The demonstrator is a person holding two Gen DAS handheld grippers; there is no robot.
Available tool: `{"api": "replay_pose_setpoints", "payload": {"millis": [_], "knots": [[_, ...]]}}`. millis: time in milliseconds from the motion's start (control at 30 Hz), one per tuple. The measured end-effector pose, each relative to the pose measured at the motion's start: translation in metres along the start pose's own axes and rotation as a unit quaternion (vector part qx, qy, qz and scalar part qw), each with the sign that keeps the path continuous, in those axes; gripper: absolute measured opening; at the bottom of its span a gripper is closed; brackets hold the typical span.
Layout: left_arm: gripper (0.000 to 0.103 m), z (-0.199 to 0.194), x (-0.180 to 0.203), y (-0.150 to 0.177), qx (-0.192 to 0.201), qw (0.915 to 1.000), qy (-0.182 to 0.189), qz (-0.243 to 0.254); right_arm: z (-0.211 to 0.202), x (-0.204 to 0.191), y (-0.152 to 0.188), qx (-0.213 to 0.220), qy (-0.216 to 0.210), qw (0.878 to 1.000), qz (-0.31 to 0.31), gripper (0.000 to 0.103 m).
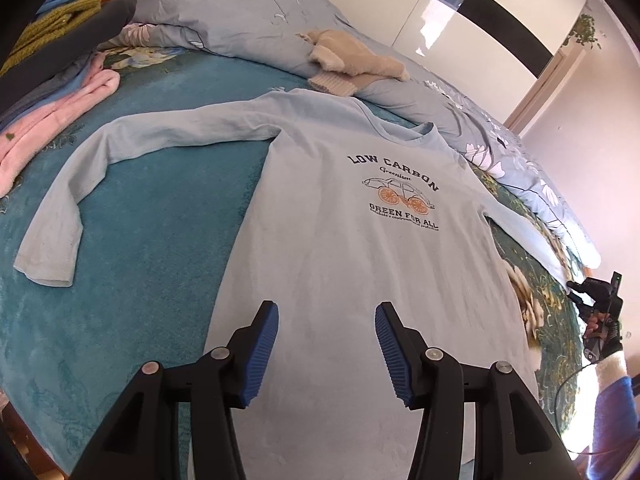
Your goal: Fold clothes
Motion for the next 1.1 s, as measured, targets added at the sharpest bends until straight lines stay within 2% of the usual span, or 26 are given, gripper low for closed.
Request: {"api": "replay_pose_setpoints", "payload": {"millis": [67, 167, 300, 400, 500, 633, 700, 833, 967, 1100], "knots": [[0.055, 0.000, -0.002, 0.001, 0.000, 1.0000, 0.003, -0.003, -0.004, -0.015, -0.002, 0.006, -0.005, 1.000, -0.008, 0.002], [0.055, -0.006, -0.010, 0.000, 0.010, 0.9999, 0.000, -0.002, -0.021, -0.058, -0.012, 0.032, -0.025, 0.998, -0.040, 0.002], [0.055, -0.021, -0.035, -0.009, 0.032, 0.9992, 0.000, -0.025, -0.048, -0.163, -0.017, 0.058, -0.073, 0.988, -0.124, 0.002], [0.056, -0.032, -0.057, -0.015, 0.046, 0.9976, 0.005, -0.051, -0.057, -0.256, 0.003, 0.052, -0.120, 0.971, -0.199, 0.002], [0.056, -0.043, -0.079, -0.020, 0.059, 0.9956, 0.007, -0.072, -0.046, -0.340, 0.046, 0.025, -0.157, 0.950, -0.267, 0.002], [0.058, -0.063, -0.107, -0.031, 0.077, 0.9921, 0.017, -0.097, -0.007, -0.433, 0.119, -0.028, -0.197, 0.923, -0.330, 0.002], [0.060, -0.073, -0.122, -0.038, 0.090, 0.9904, 0.009, -0.104, 0.025, -0.466, 0.163, -0.062, -0.203, 0.912, -0.352, 0.002], [0.063, -0.081, -0.159, -0.039, 0.097, 0.9855, 0.007, -0.139, 0.101, -0.500, 0.257, -0.143, -0.201, 0.896, -0.370, 0.002], [0.063, -0.078, -0.189, -0.034, 0.085, 0.9813, 0.001, -0.173, 0.168, -0.502, 0.346, -0.215, -0.177, 0.883, -0.377, 0.002], [0.063, -0.074, -0.212, -0.029, 0.072, 0.9791, -0.010, -0.190, 0.204, -0.484, 0.398, -0.258, -0.153, 0.878, -0.373, 0.002]]}}
Point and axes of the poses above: each gripper's, at about its wrist camera, not at the fingertips, and z roughly the way its jaws point, x to its right, y to its underside, the point moved 7 cm from there along z, roughly the way its jaws point, and after that the axes turned 11 degrees about -y, right-handed, at the moved point
